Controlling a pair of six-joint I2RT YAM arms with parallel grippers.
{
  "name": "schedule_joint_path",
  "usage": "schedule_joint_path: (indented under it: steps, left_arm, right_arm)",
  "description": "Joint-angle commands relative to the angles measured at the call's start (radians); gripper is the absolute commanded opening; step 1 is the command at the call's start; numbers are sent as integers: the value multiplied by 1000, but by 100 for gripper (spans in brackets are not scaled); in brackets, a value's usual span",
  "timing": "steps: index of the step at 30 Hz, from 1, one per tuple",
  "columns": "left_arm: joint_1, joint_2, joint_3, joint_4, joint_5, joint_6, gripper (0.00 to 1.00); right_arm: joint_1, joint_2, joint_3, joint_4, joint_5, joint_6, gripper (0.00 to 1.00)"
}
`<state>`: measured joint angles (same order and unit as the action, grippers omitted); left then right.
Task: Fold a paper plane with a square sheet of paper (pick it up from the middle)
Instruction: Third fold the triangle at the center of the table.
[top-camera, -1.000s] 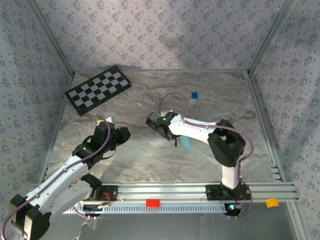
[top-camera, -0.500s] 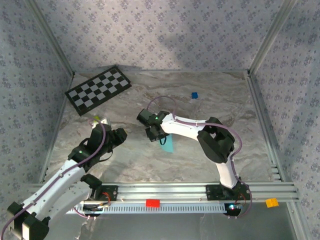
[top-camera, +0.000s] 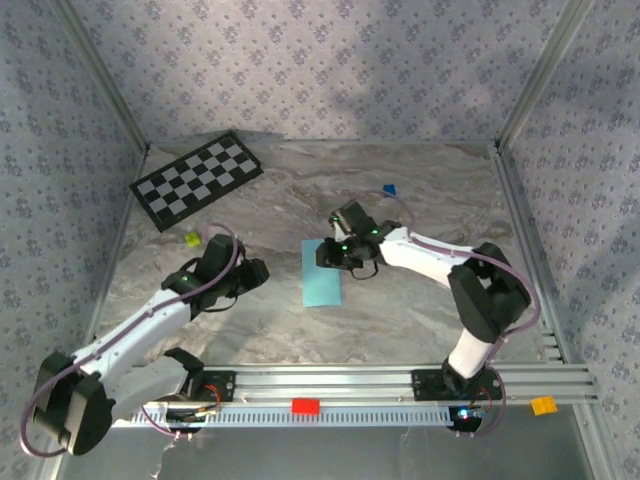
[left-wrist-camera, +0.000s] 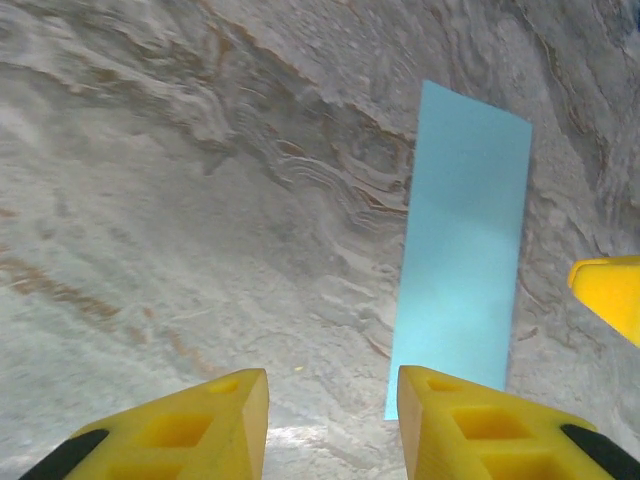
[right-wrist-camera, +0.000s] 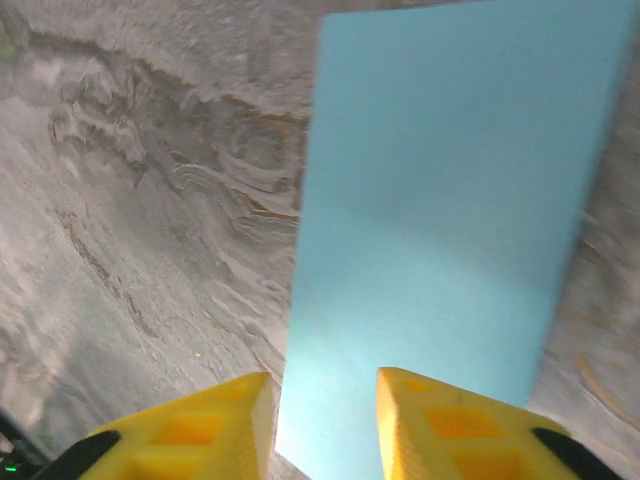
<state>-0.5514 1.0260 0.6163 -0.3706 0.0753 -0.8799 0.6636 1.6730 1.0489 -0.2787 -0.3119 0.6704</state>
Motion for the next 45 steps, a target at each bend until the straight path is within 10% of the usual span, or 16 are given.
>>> schedule_joint_path:
  steps: [1, 22, 45]
  left_arm:
    - [5, 84, 56, 68, 124, 36, 38]
    - [7, 298, 89, 276, 260, -11, 39]
    - [-29, 628, 204, 306, 370, -11, 32]
  right_arm:
    - [-64, -52, -130, 133, -113, 80, 24]
    - [-124, 83, -208, 319, -318, 112, 8]
    - [-142, 153, -283, 247, -202, 94, 4]
